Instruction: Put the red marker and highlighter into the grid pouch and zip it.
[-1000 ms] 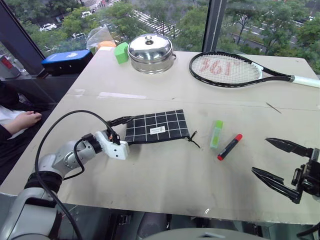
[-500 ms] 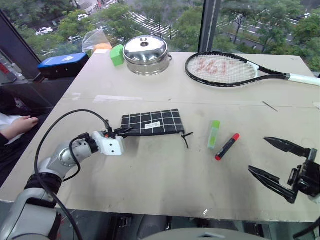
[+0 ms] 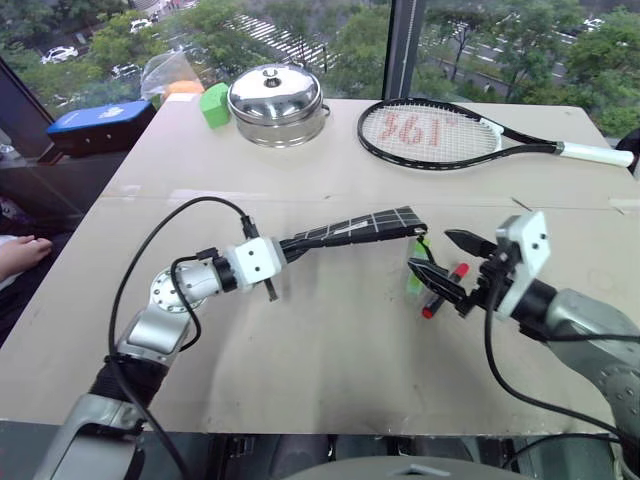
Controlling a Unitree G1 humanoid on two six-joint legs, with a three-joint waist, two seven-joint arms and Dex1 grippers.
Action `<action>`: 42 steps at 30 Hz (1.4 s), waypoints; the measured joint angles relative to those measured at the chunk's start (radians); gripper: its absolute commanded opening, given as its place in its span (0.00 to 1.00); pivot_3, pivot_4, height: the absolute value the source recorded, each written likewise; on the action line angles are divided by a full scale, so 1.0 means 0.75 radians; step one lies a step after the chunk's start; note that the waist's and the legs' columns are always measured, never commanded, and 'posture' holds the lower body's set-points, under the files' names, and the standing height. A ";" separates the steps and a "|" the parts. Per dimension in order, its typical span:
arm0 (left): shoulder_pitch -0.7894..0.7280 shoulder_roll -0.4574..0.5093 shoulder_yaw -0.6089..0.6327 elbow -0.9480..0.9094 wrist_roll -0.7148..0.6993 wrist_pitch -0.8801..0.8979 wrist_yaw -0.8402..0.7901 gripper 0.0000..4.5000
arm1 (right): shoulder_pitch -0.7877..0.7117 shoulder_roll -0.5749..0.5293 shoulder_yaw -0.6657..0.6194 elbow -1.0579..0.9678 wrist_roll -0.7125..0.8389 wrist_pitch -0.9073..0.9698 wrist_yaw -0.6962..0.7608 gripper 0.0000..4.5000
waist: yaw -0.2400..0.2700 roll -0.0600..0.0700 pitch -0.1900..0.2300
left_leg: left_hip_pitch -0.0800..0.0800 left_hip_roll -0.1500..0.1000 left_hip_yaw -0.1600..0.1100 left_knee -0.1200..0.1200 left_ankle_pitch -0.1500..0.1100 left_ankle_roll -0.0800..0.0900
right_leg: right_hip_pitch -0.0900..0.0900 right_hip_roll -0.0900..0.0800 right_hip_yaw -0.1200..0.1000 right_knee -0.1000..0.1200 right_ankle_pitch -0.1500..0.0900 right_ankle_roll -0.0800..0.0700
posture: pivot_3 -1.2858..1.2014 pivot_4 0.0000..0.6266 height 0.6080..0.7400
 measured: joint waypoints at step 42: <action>-0.100 -0.225 0.002 0.004 0.246 0.079 0.005 0.00 | -0.447 0.195 0.153 0.368 0.230 0.344 -0.287 0.01 | -0.004 0.001 0.000 | -0.001 0.000 0.000 0.000 0.000 0.000 | -0.001 0.001 0.001 -0.001 0.003 0.005 | 0.52 0.24 1.00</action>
